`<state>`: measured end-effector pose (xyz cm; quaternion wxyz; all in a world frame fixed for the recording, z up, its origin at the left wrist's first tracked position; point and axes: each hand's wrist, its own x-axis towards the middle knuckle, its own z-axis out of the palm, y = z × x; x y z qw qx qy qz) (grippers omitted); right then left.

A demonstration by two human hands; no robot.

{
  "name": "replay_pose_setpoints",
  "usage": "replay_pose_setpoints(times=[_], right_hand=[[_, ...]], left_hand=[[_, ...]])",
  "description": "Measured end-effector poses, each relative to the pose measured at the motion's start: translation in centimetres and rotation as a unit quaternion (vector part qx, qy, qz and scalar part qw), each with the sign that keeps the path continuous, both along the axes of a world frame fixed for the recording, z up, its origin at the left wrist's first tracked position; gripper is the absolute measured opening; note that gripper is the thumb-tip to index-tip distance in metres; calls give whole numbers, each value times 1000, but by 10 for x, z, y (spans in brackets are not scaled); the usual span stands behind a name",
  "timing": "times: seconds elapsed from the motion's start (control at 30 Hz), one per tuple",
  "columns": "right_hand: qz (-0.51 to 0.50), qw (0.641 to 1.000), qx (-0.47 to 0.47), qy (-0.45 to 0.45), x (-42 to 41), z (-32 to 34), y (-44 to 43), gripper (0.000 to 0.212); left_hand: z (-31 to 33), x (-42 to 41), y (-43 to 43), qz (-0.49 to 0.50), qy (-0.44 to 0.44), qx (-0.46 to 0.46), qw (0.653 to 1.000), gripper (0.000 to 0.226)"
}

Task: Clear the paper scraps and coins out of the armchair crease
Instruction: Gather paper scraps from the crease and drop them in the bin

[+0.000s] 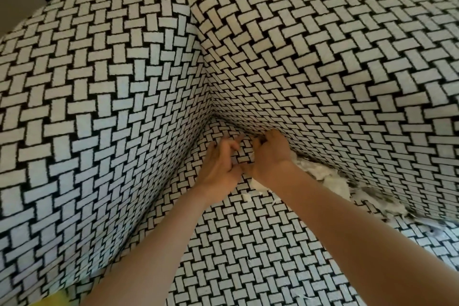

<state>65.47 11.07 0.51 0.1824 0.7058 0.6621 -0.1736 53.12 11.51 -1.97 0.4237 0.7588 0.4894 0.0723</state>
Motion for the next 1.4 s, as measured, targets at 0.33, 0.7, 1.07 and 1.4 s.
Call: replay_pose_setpoints(times=[0.33,0.7,1.07,1.4], right_hand=[[3,994,102,36,31,12,-49,44],[-142,883,275,352,25,2,-82,33],[-492,563,254,613,28,4,-93,46],[-266,859,346,268,35,-18,-110,44]], left_hand=[[11,36,-34,80,-279,-233,928,73],[22,11,-22,201,-357,-176,895,53],[0,49,-21,-175,-20,112,978,69],[-13,40,-45,47,-173,102,978,40]])
